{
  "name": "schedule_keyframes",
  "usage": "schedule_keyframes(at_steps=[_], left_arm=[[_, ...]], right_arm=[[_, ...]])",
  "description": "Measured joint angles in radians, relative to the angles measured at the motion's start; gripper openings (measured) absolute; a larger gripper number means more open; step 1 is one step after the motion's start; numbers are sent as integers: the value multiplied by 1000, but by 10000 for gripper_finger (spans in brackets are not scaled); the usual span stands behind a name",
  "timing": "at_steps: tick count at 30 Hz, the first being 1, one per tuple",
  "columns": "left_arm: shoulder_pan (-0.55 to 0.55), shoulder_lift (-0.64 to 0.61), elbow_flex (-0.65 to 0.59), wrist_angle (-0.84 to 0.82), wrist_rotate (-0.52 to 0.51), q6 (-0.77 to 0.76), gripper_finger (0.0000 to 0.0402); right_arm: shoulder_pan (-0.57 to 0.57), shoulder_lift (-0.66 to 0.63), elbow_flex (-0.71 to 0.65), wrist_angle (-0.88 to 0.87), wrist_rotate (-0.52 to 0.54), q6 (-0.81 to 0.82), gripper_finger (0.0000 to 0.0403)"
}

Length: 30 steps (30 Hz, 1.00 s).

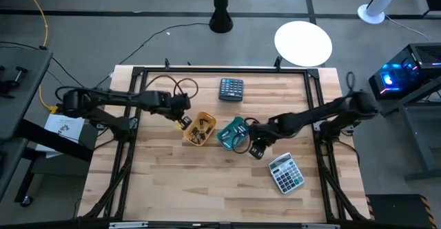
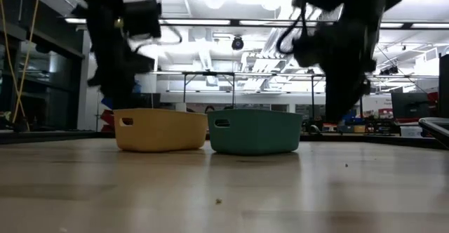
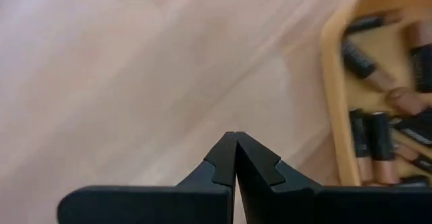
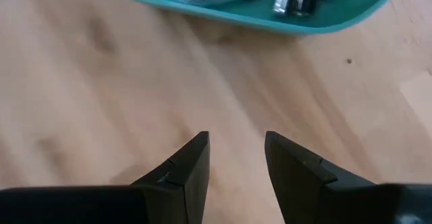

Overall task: Sort batteries
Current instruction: Adjust the bins

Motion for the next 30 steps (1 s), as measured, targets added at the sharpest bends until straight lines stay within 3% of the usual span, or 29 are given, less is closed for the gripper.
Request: schedule_keyframes(at_steps=[6,11,22,30], left_arm=[[-28,20,-172,285,87,-191,0],[-78,56,-239,457,101,-346,0],[-132,264,-245,891,-14,-588,0],[-161,292,-246,965,-83,-731,0]], right_arm=[[-37,114,-1,59,105,-17,137],[-84,128,-1,108,114,-49,137],[-188,128,-1,232,136,-152,137],[-247,129,-1,268,137,-264,137]])
